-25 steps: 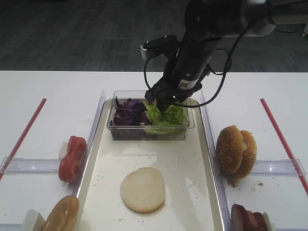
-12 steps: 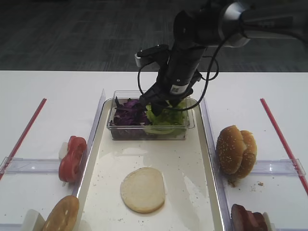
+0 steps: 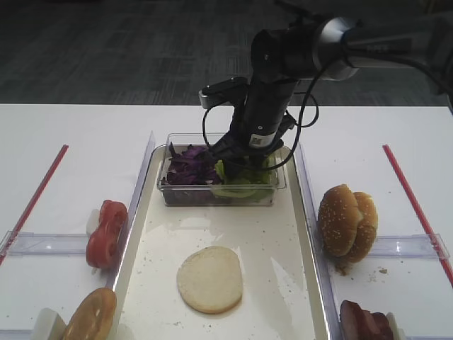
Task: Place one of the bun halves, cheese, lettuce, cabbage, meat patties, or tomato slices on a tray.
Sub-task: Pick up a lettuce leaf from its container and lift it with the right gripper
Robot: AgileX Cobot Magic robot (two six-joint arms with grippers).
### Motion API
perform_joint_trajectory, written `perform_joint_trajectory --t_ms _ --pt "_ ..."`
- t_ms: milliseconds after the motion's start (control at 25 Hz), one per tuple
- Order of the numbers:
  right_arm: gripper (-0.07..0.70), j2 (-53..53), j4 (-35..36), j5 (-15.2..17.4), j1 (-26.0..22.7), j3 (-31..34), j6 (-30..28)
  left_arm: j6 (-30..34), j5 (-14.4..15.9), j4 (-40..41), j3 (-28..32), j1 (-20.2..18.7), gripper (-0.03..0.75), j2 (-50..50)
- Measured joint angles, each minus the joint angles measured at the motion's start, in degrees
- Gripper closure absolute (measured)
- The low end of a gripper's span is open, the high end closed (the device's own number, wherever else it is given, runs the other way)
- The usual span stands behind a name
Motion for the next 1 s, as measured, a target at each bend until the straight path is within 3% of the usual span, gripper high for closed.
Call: perform_joint_trajectory --t_ms 360,1000 --pt "0.194 0.60 -0.84 0.00 0.00 0.00 0.70 0.00 0.00 0.00 0.00 0.00 0.150 0.00" --pt "0.412 0.60 -2.39 -0.22 0.00 -0.12 1.80 0.00 0.00 0.00 0.00 0.00 0.150 0.00"
